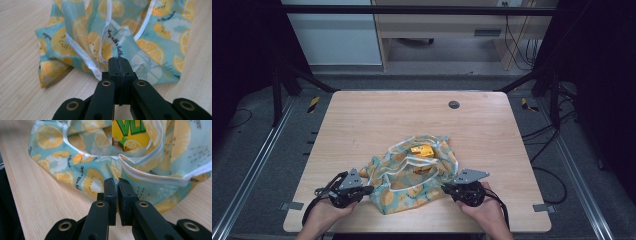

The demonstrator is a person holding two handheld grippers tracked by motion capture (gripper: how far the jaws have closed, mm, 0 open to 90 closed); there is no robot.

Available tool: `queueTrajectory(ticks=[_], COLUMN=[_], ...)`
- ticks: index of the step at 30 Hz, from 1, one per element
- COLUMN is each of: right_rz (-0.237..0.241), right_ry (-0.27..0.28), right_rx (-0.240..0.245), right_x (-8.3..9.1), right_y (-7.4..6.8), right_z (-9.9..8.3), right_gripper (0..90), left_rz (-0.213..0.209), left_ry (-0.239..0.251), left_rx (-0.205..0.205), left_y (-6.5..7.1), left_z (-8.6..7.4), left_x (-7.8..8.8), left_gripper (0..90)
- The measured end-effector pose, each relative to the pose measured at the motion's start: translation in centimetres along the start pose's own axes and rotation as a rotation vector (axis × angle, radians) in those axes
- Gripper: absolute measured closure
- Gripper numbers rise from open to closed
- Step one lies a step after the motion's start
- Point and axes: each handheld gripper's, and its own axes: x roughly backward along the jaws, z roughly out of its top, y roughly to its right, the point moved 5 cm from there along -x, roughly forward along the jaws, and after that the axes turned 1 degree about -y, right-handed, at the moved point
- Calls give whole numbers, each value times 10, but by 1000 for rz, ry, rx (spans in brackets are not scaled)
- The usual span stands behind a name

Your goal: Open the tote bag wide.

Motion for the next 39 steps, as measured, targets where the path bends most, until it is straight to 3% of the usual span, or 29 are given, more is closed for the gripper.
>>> queueTrajectory(ticks=[6, 10, 18, 21, 23, 29, 39], right_rz=[-7, -9, -14, -19, -26, -54, -138], right_ry=[-18, -29, -14, -1, 16, 34, 62], right_rx=[0, -5, -13, -10, -20, -23, -17], right_x=[-3, -4, -2, 3, 11, 28, 55], right_y=[1, 2, 2, 2, 3, 1, 16], right_z=[-2, -4, -3, 0, 4, 6, 27], right_gripper=[850, 841, 781, 725, 600, 453, 274], left_rz=[14, 45, 43, 49, 53, 66, 63], left_ry=[-17, 3, 21, 23, 30, 43, 66], left_rx=[-1, 18, 28, 29, 38, 46, 62], left_y=[-3, -8, -10, -11, -13, -15, -16], left_z=[-3, -2, -2, -3, -3, -3, -2], left_x=[-4, -3, -2, -2, -2, 0, 4], left_gripper=[900, 900, 900, 900, 900, 900, 900])
